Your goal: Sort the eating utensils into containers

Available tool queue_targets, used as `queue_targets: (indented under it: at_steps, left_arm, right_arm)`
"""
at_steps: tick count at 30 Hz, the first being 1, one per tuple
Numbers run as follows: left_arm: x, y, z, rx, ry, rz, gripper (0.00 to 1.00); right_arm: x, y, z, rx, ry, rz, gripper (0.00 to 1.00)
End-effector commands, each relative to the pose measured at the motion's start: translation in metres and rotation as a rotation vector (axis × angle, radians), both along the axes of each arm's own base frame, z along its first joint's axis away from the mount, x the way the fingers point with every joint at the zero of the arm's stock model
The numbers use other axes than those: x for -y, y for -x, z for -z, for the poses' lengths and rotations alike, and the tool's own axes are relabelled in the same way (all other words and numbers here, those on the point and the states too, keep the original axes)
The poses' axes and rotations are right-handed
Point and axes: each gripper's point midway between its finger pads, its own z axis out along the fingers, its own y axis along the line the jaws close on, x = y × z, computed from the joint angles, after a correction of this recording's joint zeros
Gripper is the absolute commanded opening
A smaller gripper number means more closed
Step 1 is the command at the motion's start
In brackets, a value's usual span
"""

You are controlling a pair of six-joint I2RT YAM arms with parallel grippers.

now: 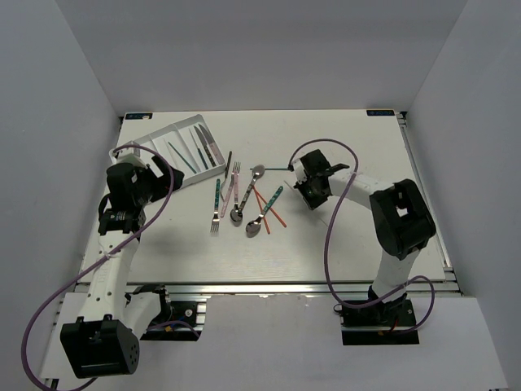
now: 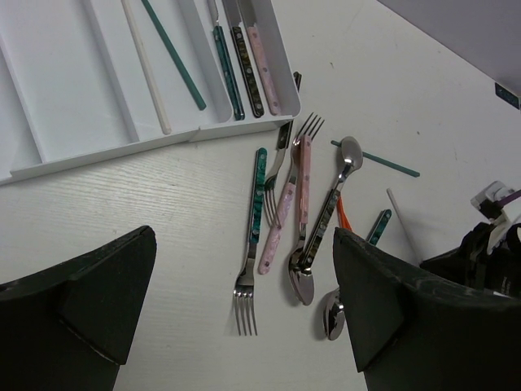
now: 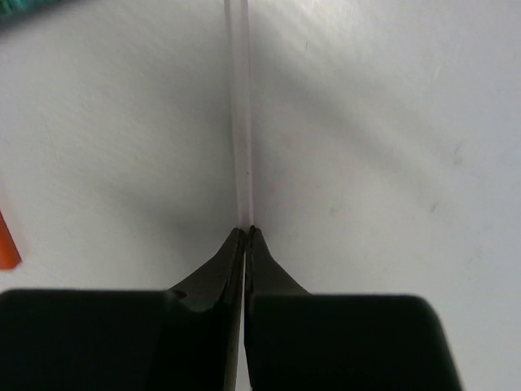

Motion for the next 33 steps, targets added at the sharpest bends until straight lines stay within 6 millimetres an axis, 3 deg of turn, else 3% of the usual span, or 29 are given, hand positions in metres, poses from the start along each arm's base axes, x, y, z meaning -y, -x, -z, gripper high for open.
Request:
queue_targets:
  at_steps: [1,6,9,10,12,13,14,16,18,21,27,29,33]
  left_arm:
    - [0.01,0.0,-0.013,0.052,0.033,0.04,0.98]
    - [0.032,0.001,-0.022,0.096,0.143,0.113,0.98]
    - [0.066,0.003,-0.044,0.184,0.24,0.207,0.98]
    - [0.089,0.009,-0.043,0.18,0.262,0.27,0.98]
    - [0.109,0.004,-0.05,0.217,0.293,0.281,0.98]
    - [0.131,0.01,-0.045,0.204,0.312,0.336,0.98]
    - [0.14,0.005,-0.037,0.176,0.343,0.329,0.98]
    - [0.167,0.007,-0.038,0.198,0.384,0.388,0.98]
    - [0.185,0.002,-0.034,0.211,0.434,0.412,0.97]
    - [0.214,0.003,-0.037,0.234,0.495,0.476,0.96]
    - [0.23,-0.016,-0.027,0.187,0.479,0.466,0.91]
    - [0.232,-0.017,-0.033,0.209,0.501,0.472,0.88]
    - [0.236,-0.021,-0.037,0.207,0.505,0.48,0.69]
  right_arm:
    - [0.029,0.05,0.004,-0.153,0.084,0.068,0.0]
    - [0.028,0.04,-0.052,-0.024,0.027,0.107,0.0]
    - [0.001,0.036,-0.083,0.04,-0.154,0.078,0.0]
    - [-0.021,0.035,-0.095,0.045,-0.281,0.059,0.0]
    - [-0.044,0.041,-0.111,0.038,-0.432,0.036,0.0]
    - [-0.06,0.047,-0.12,0.024,-0.524,-0.002,0.0]
    - [-0.071,0.041,-0.132,0.059,-0.591,0.013,0.0]
    - [-0.078,0.044,-0.137,0.044,-0.638,0.016,0.0]
    - [-0.09,0.044,-0.154,0.056,-0.726,0.008,0.0]
    - [-0.117,0.067,-0.183,0.021,-0.88,-0.101,0.0]
    - [-0.144,0.091,-0.221,0.041,-0.984,-0.175,0.0]
    - [-0.157,0.098,-0.228,0.035,-0.992,-0.211,0.0]
    - [-0.176,0.108,-0.232,0.016,-1.001,-0.251,0.0]
